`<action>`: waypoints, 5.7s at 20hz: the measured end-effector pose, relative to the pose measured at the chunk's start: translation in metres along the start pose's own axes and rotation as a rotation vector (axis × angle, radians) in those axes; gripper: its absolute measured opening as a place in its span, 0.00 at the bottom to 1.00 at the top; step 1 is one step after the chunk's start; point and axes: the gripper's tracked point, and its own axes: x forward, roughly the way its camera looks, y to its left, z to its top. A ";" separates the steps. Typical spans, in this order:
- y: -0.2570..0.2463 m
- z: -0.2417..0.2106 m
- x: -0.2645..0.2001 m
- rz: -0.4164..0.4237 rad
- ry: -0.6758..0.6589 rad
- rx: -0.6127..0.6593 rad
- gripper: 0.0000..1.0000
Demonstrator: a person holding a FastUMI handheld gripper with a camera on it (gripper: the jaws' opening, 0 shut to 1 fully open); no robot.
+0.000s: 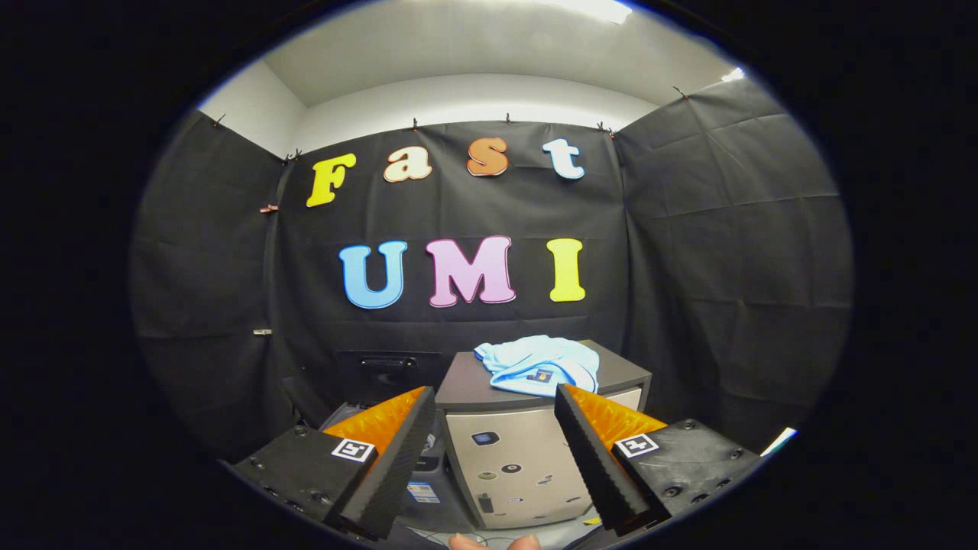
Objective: Put the clothes into the washing machine and then close the washing machine lid.
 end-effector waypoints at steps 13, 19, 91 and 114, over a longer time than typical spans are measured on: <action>0.004 0.008 0.095 0.064 0.088 -0.011 0.98; 0.014 0.007 0.160 0.104 0.107 0.019 0.98; 0.327 -0.101 0.330 0.262 0.581 -0.002 0.20; 0.350 -0.259 0.360 0.283 0.711 -0.113 0.96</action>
